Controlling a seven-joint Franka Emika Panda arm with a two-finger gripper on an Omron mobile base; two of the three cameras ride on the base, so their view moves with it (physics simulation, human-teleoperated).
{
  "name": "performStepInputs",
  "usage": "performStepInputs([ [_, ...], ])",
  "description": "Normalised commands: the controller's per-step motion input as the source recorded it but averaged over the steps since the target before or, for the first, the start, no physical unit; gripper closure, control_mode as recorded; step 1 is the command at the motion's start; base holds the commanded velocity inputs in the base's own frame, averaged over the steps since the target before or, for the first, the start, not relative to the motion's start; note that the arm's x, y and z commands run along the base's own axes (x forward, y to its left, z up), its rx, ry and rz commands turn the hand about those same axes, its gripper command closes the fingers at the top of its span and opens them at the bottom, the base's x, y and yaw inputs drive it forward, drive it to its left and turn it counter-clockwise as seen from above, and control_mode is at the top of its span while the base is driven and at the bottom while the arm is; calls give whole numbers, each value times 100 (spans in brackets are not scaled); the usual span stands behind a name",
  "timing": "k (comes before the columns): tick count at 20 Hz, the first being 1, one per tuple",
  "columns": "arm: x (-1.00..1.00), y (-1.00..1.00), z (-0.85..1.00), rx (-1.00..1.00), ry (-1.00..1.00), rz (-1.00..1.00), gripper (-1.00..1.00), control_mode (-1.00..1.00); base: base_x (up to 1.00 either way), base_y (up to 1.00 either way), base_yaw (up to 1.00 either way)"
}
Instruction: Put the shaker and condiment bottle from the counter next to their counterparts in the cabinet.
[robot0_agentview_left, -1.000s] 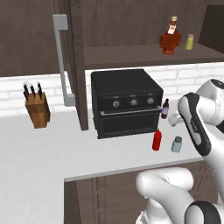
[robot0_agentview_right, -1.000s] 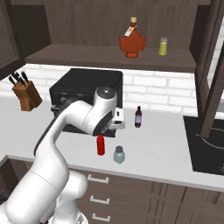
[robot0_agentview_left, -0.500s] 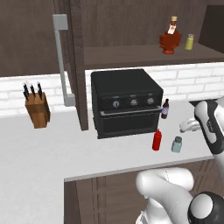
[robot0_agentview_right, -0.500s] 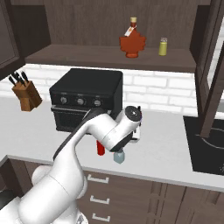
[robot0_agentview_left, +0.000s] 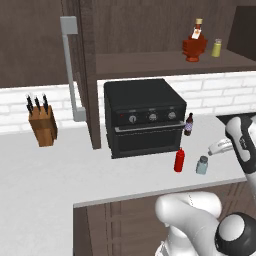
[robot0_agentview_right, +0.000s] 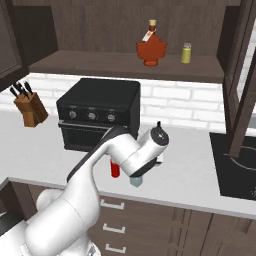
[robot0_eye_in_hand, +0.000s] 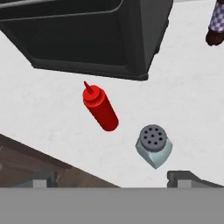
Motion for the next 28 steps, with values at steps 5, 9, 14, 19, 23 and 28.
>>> performStepInputs([
  [5, 0, -11, -17, 0, 0, 9, -100, -100, 0, 0, 0],
  [9, 2, -22, -22, 1, 0, 13, -100, -100, 0, 0, 0],
  [14, 6, -11, -18, 2, 0, 11, -100, -100, 0, 0, 0],
  [19, 23, 0, -18, 1, -2, 4, -100, -100, 0, 0, 0],
  [23, 4, -1, -15, 2, -8, 11, -100, -100, 0, 0, 0],
  [28, 0, -1, -17, 4, -4, 13, -100, -100, 0, 0, 0],
])
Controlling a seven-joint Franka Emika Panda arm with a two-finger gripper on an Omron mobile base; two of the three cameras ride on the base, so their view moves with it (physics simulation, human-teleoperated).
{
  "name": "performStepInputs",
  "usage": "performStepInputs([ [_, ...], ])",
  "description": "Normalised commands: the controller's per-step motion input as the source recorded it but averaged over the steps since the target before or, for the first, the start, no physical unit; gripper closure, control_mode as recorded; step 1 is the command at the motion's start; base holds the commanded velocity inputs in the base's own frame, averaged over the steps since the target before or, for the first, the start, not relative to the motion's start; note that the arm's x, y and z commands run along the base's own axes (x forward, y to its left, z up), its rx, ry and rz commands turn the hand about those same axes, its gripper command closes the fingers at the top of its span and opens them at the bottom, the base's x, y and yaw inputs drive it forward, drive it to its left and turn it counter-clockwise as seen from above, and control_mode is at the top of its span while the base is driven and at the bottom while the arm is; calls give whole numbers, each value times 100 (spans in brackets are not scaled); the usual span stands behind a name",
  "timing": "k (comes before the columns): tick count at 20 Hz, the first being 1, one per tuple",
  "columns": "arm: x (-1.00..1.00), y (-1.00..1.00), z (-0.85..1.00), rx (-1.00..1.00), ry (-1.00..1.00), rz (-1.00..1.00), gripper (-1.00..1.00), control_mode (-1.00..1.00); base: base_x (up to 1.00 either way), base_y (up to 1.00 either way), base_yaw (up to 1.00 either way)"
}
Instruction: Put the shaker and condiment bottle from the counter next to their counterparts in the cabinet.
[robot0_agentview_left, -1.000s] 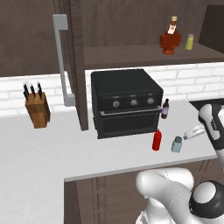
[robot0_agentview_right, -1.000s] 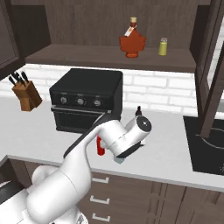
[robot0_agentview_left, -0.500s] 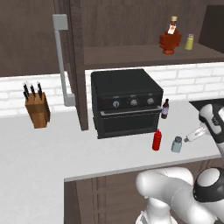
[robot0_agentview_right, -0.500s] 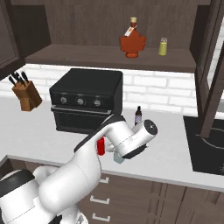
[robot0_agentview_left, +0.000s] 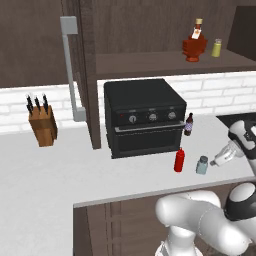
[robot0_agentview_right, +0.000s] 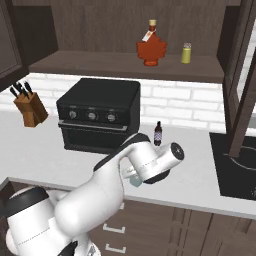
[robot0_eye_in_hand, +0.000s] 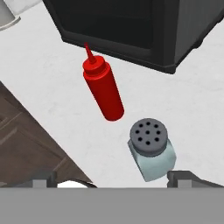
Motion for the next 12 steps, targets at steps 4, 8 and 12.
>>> performStepInputs([
  [4, 0, 0, -16, 4, -3, 8, -100, -100, 0, 0, 0],
  [8, 0, 0, -11, 2, -1, 5, -100, -100, 0, 0, 0],
  [12, 3, 0, -12, 0, 0, 1, -100, -100, 0, 0, 0],
])
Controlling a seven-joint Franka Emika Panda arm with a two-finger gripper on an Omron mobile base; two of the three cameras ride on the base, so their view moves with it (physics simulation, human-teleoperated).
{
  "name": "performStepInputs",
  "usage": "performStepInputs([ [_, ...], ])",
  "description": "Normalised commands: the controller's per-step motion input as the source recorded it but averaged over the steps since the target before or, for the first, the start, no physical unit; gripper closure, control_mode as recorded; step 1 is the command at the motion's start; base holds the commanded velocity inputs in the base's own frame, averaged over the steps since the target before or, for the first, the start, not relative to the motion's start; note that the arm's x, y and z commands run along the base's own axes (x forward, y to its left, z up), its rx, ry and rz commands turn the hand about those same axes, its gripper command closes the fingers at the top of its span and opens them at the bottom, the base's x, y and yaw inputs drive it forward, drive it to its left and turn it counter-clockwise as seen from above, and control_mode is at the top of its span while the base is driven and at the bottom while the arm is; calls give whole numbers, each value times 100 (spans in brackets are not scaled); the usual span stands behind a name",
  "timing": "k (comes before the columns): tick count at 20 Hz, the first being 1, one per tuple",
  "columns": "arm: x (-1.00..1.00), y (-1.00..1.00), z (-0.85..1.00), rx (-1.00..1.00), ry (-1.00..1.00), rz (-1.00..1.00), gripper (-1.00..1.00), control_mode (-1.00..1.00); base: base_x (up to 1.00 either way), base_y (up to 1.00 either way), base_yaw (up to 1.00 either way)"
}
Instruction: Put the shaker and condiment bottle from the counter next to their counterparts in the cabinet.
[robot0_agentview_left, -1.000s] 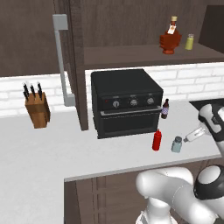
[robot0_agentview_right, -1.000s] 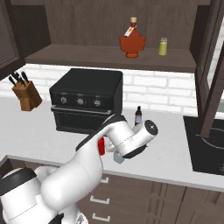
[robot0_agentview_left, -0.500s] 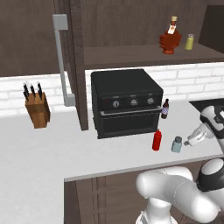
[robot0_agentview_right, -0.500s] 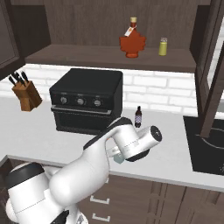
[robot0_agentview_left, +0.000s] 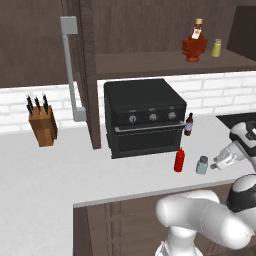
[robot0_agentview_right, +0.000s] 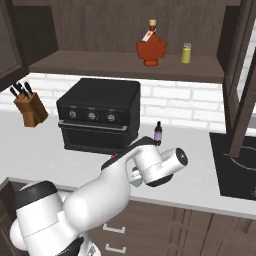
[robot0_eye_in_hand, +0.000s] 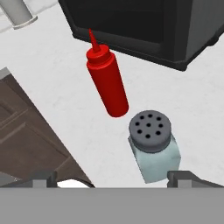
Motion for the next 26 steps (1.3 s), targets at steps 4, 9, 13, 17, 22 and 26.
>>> performStepInputs([
  [4, 2, 0, -8, 0, 0, 0, -100, -100, 0, 0, 0],
  [9, 9, 0, -13, 0, 0, 0, -100, -100, 0, 0, 0],
  [13, 18, 0, -10, 0, 0, 0, -100, -100, 0, 0, 0],
  [17, 16, 0, -14, 0, 0, 0, -100, -100, 0, 0, 0],
  [22, 9, 0, -14, 0, 0, 0, -100, -100, 0, 0, 0],
  [26, 2, 0, -4, 0, 0, 0, -100, -100, 0, 0, 0],
])
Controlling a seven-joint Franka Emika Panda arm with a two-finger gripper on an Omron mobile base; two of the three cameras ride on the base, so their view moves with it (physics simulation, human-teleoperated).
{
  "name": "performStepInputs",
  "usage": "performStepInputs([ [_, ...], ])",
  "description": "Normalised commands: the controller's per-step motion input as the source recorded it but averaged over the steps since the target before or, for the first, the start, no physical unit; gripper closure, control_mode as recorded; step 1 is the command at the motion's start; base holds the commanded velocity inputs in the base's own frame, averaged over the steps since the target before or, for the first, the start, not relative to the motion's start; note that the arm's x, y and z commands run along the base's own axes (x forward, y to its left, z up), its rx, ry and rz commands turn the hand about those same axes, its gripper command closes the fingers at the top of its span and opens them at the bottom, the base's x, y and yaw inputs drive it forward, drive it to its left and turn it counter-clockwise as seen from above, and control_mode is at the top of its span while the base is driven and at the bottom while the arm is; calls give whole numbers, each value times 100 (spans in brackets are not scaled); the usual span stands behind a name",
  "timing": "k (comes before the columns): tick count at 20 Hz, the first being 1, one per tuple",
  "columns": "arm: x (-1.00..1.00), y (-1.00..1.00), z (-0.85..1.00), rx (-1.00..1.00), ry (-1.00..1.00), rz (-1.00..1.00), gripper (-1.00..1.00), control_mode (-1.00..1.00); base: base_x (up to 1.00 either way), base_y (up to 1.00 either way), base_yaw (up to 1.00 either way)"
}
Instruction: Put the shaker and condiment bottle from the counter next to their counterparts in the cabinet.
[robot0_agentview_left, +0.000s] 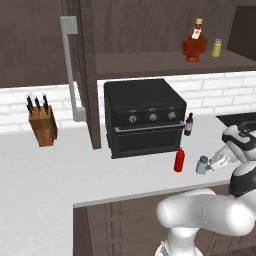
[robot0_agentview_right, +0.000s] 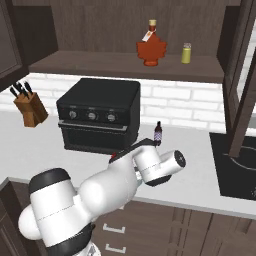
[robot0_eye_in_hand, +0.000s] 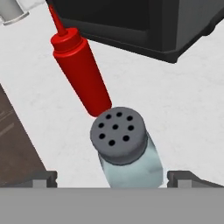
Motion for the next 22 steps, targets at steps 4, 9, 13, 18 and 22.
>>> performStepInputs([
  [4, 2, 0, 0, 0, -3, 0, -100, -100, 0, 0, 0],
  [9, 5, 0, 0, 0, -4, 0, -100, -100, 0, 0, 0],
  [13, 11, 0, -4, 0, -4, 0, -100, -100, 0, 0, 0],
  [18, 12, 0, -10, 0, -3, 0, -100, -100, 0, 0, 0],
  [22, 5, 5, -21, 0, 0, 0, -100, -100, 0, 0, 0],
])
